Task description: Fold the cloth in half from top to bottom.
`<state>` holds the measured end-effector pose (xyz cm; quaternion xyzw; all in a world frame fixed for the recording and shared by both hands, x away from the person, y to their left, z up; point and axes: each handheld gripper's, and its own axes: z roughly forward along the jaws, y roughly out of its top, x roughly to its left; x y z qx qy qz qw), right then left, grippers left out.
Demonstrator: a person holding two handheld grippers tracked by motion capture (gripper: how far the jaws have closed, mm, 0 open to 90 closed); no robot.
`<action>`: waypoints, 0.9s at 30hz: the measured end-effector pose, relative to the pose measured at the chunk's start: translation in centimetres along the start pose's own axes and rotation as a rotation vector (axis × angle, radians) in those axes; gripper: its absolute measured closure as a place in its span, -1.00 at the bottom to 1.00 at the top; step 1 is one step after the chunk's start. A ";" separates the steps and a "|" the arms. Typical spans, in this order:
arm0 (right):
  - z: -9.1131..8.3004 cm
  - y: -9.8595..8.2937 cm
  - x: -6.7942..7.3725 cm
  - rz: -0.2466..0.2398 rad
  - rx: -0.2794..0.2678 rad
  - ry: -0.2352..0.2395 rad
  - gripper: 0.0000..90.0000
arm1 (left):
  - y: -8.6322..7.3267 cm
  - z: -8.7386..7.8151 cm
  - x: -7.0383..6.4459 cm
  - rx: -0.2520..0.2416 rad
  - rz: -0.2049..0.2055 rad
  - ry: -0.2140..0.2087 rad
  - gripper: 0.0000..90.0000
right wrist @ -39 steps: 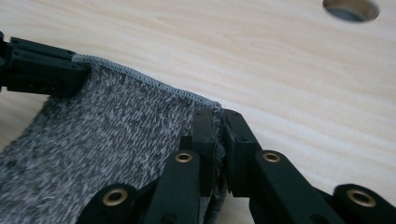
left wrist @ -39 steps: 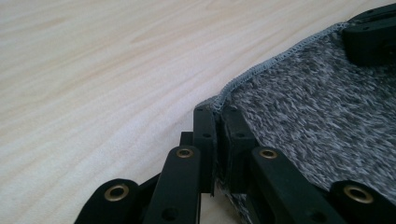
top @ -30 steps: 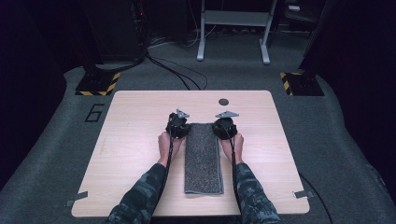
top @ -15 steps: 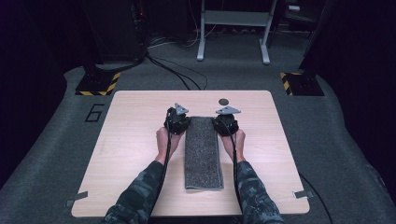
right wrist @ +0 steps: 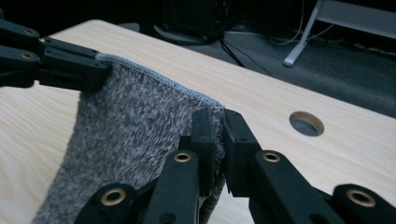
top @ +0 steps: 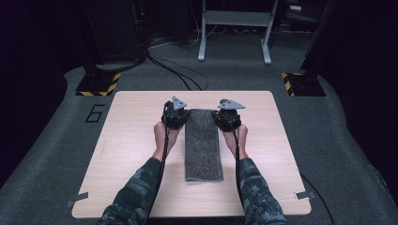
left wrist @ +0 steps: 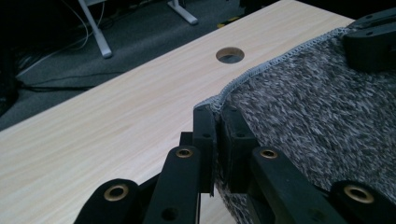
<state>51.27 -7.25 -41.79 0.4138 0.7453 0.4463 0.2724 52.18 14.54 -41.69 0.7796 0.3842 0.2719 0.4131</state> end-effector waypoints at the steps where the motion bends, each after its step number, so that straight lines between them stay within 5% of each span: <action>1: -0.2 0.1 0.1 -0.006 -0.011 0.002 0.87 | 0.1 -0.2 0.0 -0.002 0.006 -0.003 0.89; 9: -1.6 -0.5 0.5 -0.031 -0.049 0.022 0.87 | -0.4 -1.5 -1.3 -0.036 0.040 -0.019 0.88; 17: -2.7 -2.2 0.2 -0.037 -0.056 0.029 0.87 | -2.0 -1.9 -1.6 -0.051 0.010 -0.055 0.88; 27: -4.4 -4.1 0.9 -0.050 -0.070 0.050 0.86 | -3.6 -3.8 -3.3 -0.052 0.056 -0.075 0.87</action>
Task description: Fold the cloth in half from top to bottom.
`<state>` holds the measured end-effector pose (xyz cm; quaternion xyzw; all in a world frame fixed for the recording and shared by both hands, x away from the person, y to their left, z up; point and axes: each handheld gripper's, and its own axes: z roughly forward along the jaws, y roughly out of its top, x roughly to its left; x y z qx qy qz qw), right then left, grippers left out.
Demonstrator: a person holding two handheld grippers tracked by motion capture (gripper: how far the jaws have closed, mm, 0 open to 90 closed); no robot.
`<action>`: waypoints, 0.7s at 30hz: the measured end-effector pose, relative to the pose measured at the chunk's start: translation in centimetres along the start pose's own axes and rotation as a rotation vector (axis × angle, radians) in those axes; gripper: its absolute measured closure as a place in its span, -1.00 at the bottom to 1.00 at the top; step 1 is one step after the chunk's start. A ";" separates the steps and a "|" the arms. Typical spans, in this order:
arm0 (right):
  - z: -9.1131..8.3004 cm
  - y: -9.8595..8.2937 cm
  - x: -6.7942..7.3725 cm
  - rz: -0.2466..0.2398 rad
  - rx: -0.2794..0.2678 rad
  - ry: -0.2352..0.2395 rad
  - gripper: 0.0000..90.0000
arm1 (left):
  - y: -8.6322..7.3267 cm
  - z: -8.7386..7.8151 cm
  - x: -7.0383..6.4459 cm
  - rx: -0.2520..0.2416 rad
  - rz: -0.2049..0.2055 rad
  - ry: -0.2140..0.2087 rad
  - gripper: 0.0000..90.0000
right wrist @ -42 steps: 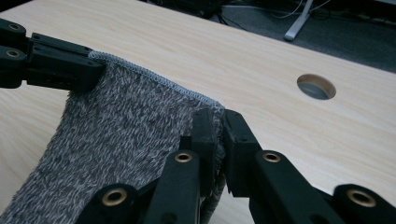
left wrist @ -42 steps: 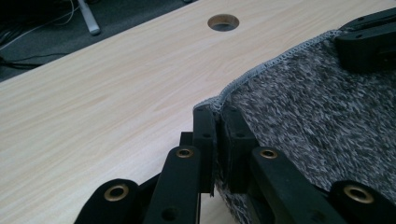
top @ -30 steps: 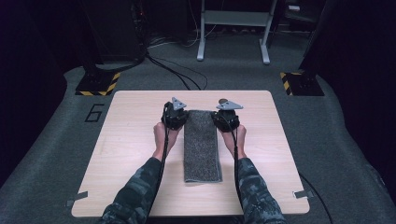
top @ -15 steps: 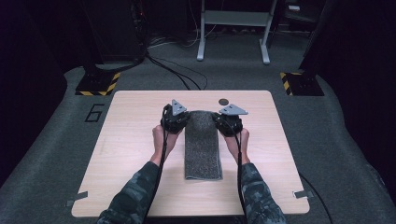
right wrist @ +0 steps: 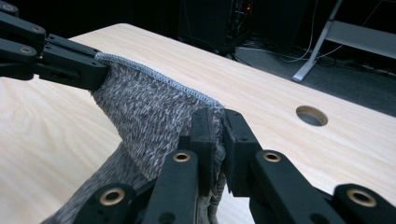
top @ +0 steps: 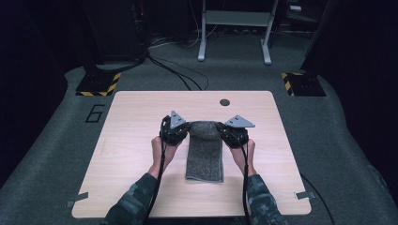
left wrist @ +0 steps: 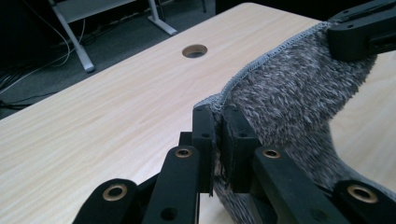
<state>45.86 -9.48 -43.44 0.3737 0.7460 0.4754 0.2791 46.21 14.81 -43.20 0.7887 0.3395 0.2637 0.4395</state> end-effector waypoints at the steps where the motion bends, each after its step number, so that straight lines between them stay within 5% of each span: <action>1: -0.3 -0.3 0.2 -0.006 -0.001 0.004 0.86 | -0.1 -0.2 -0.1 0.004 0.007 -0.002 0.86; 21: -3.3 -5.3 3.0 -0.031 0.028 0.036 0.84 | -3.7 -1.7 -3.4 0.065 0.046 -0.041 0.80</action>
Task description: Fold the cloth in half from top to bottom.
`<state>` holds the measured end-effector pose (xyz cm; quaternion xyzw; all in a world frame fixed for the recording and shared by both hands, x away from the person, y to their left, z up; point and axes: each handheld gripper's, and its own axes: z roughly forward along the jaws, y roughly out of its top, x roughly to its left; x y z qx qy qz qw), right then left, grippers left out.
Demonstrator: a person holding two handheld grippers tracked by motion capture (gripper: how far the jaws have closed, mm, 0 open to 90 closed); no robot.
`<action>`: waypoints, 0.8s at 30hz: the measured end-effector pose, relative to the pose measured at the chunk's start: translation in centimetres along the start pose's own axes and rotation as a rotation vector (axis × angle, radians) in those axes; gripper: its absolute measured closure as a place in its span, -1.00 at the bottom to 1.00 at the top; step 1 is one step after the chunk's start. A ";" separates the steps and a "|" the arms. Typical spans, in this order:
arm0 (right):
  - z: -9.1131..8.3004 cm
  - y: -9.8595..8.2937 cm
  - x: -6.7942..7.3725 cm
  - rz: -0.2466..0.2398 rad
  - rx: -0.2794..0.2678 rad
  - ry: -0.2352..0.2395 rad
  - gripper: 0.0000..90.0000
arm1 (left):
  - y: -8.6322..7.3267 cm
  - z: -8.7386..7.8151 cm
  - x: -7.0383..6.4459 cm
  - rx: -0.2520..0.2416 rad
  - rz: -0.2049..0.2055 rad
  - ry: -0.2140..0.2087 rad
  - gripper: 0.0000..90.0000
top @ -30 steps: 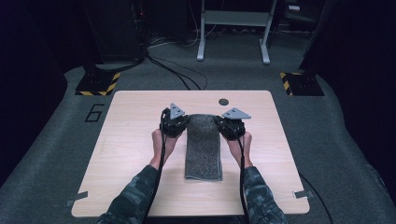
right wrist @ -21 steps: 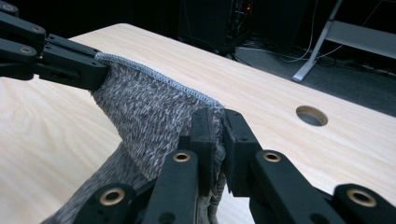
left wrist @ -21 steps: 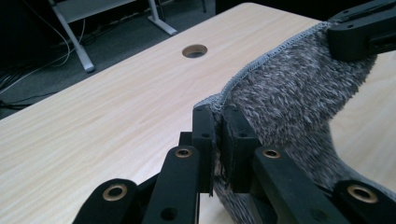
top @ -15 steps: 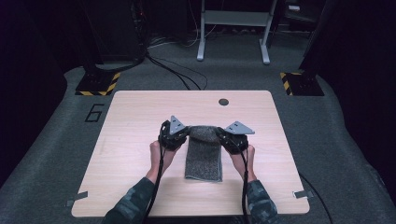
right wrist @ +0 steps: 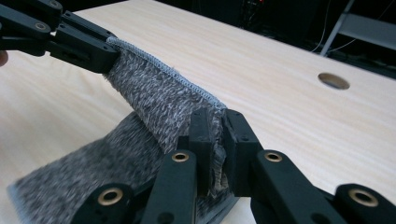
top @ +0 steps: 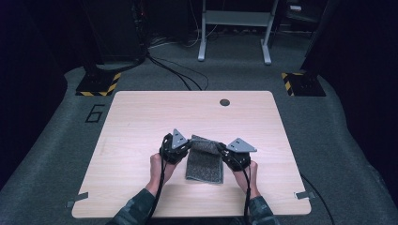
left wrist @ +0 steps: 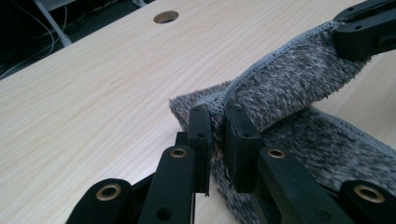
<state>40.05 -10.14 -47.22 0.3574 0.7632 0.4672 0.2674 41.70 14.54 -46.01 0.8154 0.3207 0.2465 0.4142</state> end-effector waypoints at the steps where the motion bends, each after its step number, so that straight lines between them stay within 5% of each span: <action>1: -0.1 -0.2 0.1 -0.004 0.003 -0.004 0.84 | -0.2 0.0 -0.2 0.006 -0.001 -0.007 0.80; 14: -1.6 -2.8 1.8 -0.030 0.036 0.022 0.82 | -3.2 -0.6 -1.9 0.049 -0.003 -0.044 0.77; 24: -2.4 -4.3 2.8 -0.043 0.061 0.041 0.81 | -4.0 -1.4 -2.4 0.052 -0.007 -0.079 0.76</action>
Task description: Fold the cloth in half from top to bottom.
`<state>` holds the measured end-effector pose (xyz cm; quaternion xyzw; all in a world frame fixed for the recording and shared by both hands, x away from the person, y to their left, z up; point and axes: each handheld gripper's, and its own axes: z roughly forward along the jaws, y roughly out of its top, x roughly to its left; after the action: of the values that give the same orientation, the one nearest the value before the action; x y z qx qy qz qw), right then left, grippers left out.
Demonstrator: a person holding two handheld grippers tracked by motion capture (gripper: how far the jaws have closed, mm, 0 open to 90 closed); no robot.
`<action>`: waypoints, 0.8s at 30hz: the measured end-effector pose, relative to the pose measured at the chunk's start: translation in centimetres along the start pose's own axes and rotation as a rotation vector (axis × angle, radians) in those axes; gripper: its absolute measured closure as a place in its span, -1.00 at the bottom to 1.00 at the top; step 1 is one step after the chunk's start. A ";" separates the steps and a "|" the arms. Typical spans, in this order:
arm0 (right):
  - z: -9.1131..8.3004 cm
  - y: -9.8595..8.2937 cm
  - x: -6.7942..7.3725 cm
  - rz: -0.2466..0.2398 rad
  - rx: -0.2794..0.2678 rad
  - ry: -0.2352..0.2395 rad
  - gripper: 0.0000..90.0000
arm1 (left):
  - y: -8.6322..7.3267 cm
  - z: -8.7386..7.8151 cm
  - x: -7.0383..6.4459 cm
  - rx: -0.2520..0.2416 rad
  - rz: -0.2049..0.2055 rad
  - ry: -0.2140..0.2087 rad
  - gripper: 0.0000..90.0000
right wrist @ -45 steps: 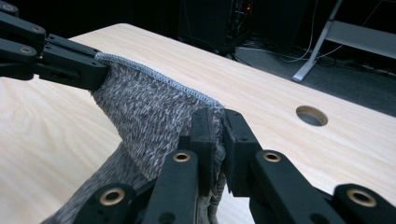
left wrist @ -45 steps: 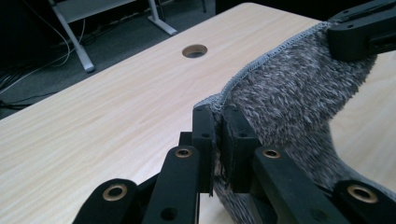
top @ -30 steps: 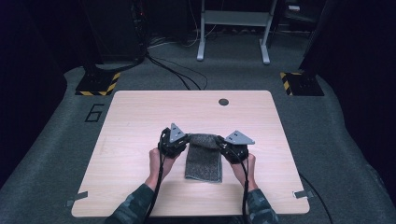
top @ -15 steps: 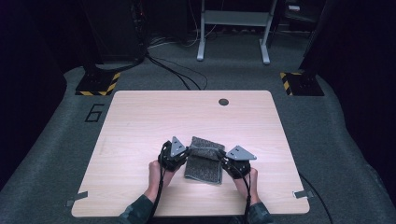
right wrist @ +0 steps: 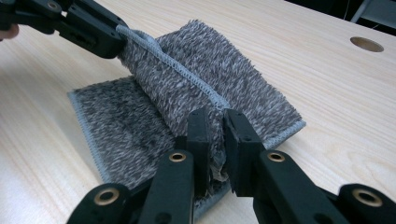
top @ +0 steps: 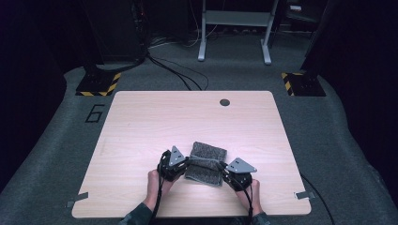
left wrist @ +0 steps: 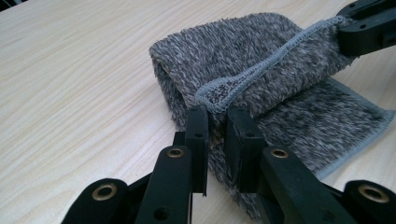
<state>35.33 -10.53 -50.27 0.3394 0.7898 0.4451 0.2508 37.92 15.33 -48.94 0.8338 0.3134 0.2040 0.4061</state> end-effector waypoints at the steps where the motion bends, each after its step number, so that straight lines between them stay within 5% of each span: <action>1: 0.0 0.0 0.0 -0.008 -0.002 0.003 0.80 | 0.0 -0.2 -0.1 0.000 0.004 0.002 0.76; 9: -0.6 -0.6 0.7 -0.030 0.024 0.025 0.77 | -1.0 -0.5 -0.4 0.027 -0.009 -0.036 0.70; 13: -0.7 -1.2 0.9 -0.003 0.064 0.072 0.47 | -1.7 -0.8 -0.3 0.055 -0.037 -0.072 0.40; 18: -2.1 -1.4 0.2 0.087 0.040 0.112 0.02 | -1.6 -2.4 0.5 0.033 -0.086 -0.078 -0.13; 24: -2.4 -0.1 -1.6 0.171 0.007 0.052 -0.13 | 0.4 -2.0 2.0 0.015 -0.095 -0.033 -0.26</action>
<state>34.65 -13.04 -49.10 0.3949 0.7658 0.4705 0.1903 38.32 17.63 -47.27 0.8243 0.3474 0.1682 0.4143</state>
